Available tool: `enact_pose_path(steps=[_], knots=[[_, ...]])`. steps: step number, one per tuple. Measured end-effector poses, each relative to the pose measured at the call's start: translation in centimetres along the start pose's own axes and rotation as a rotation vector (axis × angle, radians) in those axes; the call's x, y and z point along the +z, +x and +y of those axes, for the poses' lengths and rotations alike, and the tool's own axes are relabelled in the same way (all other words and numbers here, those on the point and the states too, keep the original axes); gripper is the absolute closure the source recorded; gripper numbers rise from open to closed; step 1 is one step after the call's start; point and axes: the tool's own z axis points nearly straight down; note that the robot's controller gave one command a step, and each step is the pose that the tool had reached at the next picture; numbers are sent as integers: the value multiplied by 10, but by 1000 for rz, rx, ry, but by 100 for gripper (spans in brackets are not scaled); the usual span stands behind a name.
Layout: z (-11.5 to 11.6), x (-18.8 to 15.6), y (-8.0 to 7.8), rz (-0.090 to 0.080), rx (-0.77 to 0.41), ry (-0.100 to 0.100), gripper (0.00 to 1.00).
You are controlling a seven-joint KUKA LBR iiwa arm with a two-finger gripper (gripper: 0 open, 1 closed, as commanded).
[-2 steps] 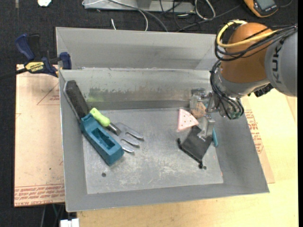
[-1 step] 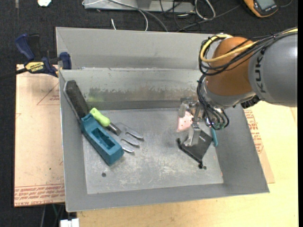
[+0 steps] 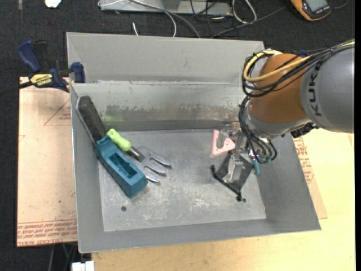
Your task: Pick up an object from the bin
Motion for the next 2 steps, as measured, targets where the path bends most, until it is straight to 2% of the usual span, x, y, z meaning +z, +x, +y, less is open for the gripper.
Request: enact_pose_path(steps=[1, 2], knots=[[31, 18, -16, -7, -115, 4, 0], [-11, 21, 4, -5, -37, 0, 0]])
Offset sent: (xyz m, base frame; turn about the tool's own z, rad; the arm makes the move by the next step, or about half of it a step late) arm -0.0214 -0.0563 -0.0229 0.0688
